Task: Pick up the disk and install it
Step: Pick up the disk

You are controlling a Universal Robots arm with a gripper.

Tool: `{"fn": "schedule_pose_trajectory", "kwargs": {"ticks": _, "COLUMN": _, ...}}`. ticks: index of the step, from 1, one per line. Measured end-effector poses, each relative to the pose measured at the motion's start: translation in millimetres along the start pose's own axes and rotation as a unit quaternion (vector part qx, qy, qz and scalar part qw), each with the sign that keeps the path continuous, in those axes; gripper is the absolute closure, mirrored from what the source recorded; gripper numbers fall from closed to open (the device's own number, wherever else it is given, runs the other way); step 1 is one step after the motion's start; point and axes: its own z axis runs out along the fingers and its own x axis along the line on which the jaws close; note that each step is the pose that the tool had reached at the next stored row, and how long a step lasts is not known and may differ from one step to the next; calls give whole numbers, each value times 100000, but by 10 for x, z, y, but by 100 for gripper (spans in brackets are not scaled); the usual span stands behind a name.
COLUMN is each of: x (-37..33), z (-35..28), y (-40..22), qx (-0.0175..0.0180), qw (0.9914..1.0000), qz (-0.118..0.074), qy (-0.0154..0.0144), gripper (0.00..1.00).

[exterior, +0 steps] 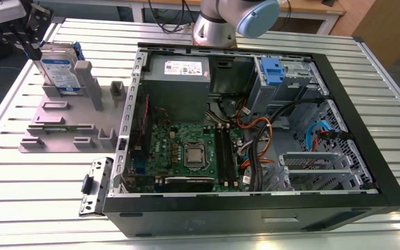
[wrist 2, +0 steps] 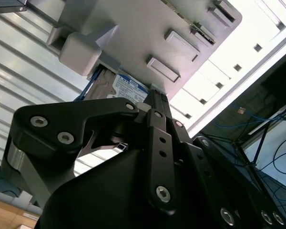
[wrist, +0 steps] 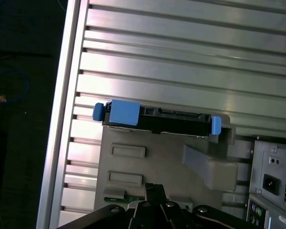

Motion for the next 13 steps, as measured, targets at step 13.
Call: {"fn": "schedule_pose_trajectory", "kwargs": {"ticks": 13, "x": 0, "z": 0, "y": 0, "qx": -32, "qw": 99992, "qz": -1300, "qy": 53, "gripper": 90}}
